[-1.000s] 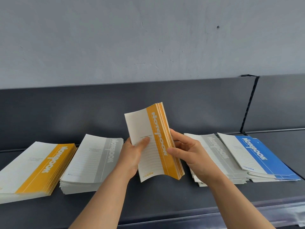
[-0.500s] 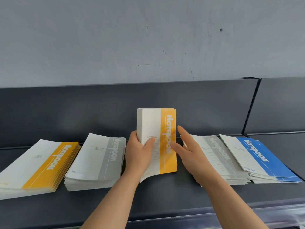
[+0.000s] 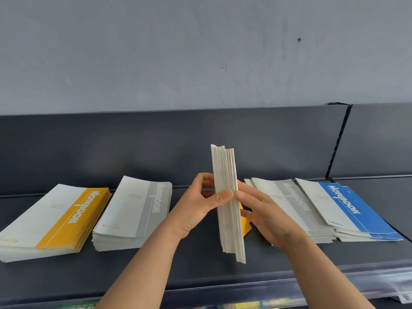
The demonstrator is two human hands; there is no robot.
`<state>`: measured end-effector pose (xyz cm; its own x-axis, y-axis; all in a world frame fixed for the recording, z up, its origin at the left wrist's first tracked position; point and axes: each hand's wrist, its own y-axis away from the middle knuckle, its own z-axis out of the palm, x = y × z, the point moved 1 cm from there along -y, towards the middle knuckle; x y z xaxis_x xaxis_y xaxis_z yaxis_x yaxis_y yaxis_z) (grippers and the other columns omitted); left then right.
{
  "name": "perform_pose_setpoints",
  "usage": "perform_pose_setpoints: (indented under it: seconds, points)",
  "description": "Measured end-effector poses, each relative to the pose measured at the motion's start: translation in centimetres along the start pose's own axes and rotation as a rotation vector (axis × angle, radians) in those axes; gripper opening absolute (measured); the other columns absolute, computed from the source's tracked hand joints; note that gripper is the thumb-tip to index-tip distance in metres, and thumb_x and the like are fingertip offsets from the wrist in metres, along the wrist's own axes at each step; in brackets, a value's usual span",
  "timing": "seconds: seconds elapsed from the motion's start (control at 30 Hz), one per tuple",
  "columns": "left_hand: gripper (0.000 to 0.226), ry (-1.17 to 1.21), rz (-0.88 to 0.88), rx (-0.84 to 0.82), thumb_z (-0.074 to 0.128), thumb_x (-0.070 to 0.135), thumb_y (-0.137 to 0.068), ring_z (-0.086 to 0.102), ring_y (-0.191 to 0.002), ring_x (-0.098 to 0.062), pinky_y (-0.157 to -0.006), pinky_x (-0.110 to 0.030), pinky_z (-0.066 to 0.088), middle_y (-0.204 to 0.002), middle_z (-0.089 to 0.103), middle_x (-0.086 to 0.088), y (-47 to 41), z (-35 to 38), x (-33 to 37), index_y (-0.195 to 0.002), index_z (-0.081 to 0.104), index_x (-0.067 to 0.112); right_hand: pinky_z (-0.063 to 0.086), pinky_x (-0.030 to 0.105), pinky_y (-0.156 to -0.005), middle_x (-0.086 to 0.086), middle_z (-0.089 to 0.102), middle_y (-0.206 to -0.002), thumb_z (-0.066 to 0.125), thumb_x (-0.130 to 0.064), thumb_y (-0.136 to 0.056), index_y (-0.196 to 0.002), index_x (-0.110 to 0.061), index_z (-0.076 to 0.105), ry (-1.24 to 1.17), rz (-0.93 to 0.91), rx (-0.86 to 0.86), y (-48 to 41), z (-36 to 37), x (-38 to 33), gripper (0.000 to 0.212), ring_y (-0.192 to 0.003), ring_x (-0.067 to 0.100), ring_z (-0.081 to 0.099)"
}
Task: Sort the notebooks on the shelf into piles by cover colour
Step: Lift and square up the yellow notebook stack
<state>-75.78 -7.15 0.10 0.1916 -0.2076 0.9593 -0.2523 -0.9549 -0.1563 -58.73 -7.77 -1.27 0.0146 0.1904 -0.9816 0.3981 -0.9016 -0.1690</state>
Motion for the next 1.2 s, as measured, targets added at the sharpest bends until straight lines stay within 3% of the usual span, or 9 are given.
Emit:
perform_pose_setpoints:
  seconds: [0.5,0.6,0.73,0.83,0.9,1.0,1.03,1.1,1.2]
  points:
    - [0.061,-0.086,0.013,0.009,0.073,0.057,-0.059,0.061,-0.102,-0.007,-0.090,-0.029,0.052,-0.108,0.062,0.012,-0.1,1.1,0.7,-0.109,0.051,0.030,0.037,0.043,-0.107,-0.008,0.057,-0.130,0.061,-0.068,-0.071,-0.124,-0.039,0.058,-0.103,-0.032,-0.021,1.5,-0.5,0.4,0.061,-0.124,0.012,0.051]
    - [0.071,-0.137,-0.016,0.024,0.076,0.056,-0.057,0.059,-0.100,-0.006,-0.081,-0.020,0.051,-0.109,0.059,0.012,0.3,1.3,1.2,-0.115,0.045,0.028,0.036,0.037,-0.104,-0.012,0.054,-0.134,0.052,-0.070,-0.077,-0.128,-0.040,0.054,-0.120,-0.019,-0.012,1.2,-0.1,0.4,0.060,-0.127,0.009,0.047]
    - [0.074,-0.217,-0.043,0.102,0.083,0.041,-0.064,0.057,-0.097,-0.007,-0.072,-0.018,0.049,-0.108,0.054,0.014,0.9,1.3,0.7,-0.119,0.034,0.031,0.033,0.038,-0.105,-0.010,0.049,-0.140,0.031,-0.057,-0.092,-0.131,-0.024,0.055,-0.290,0.083,0.044,0.3,-0.1,2.1,0.056,-0.135,0.010,0.036]
    - [0.057,-0.163,-0.060,0.206,0.075,0.022,-0.075,0.058,-0.098,-0.008,-0.072,-0.024,0.052,-0.109,0.057,0.010,0.8,0.5,-0.3,-0.119,0.039,0.026,0.041,0.036,-0.101,-0.012,0.053,-0.135,0.045,-0.040,-0.093,-0.116,-0.022,0.068,-0.316,0.120,0.109,-0.2,0.0,2.3,0.038,-0.127,0.001,0.043]
    - [0.045,-0.128,-0.077,0.284,0.065,0.013,-0.078,0.058,-0.101,-0.009,-0.078,-0.031,0.053,-0.110,0.060,0.009,0.8,-0.2,-1.3,-0.117,0.045,0.025,0.043,0.033,-0.096,-0.018,0.054,-0.128,0.058,-0.027,-0.089,-0.115,-0.027,0.066,-0.078,0.068,0.222,-0.7,-0.4,2.2,0.027,-0.112,-0.003,0.052]
    - [0.040,-0.048,-0.062,0.298,0.057,0.008,-0.082,0.061,-0.102,-0.009,-0.083,-0.033,0.053,-0.109,0.064,0.009,1.5,-0.9,-1.9,-0.115,0.049,0.028,0.041,0.040,-0.103,-0.019,0.044,-0.133,0.071,-0.038,-0.078,-0.138,-0.033,0.037,0.263,0.111,0.347,-1.7,-0.9,1.8,0.070,-0.120,0.006,0.046]
    - [0.041,-0.045,-0.030,0.276,0.056,0.007,-0.083,0.061,-0.101,-0.008,-0.082,-0.030,0.053,-0.108,0.064,0.010,1.6,-1.0,-1.6,-0.115,0.049,0.030,0.042,0.044,-0.103,-0.016,0.050,-0.133,0.075,-0.040,-0.074,-0.138,-0.033,0.037,0.204,0.117,0.326,-2.1,-1.3,1.7,0.075,-0.121,0.010,0.050]
    - [0.042,-0.062,0.029,0.254,0.055,0.005,-0.085,0.060,-0.099,-0.006,-0.080,-0.027,0.051,-0.107,0.062,0.010,1.6,-1.3,-0.5,-0.115,0.046,0.034,0.049,0.047,-0.096,-0.010,0.065,-0.120,0.075,-0.029,-0.077,-0.128,-0.029,0.047,0.060,0.067,0.270,-2.6,-1.5,0.9,0.057,-0.110,0.014,0.062]
    - [0.049,-0.045,0.048,0.239,0.050,0.004,-0.088,0.055,-0.104,-0.010,-0.081,-0.028,0.048,-0.112,0.056,0.007,0.7,-2.3,0.4,-0.124,0.034,0.034,0.054,0.037,-0.087,-0.010,0.068,-0.112,0.067,-0.018,-0.086,-0.121,-0.027,0.051,0.033,-0.012,0.303,-2.6,-0.9,0.4,0.040,-0.099,0.009,0.067]
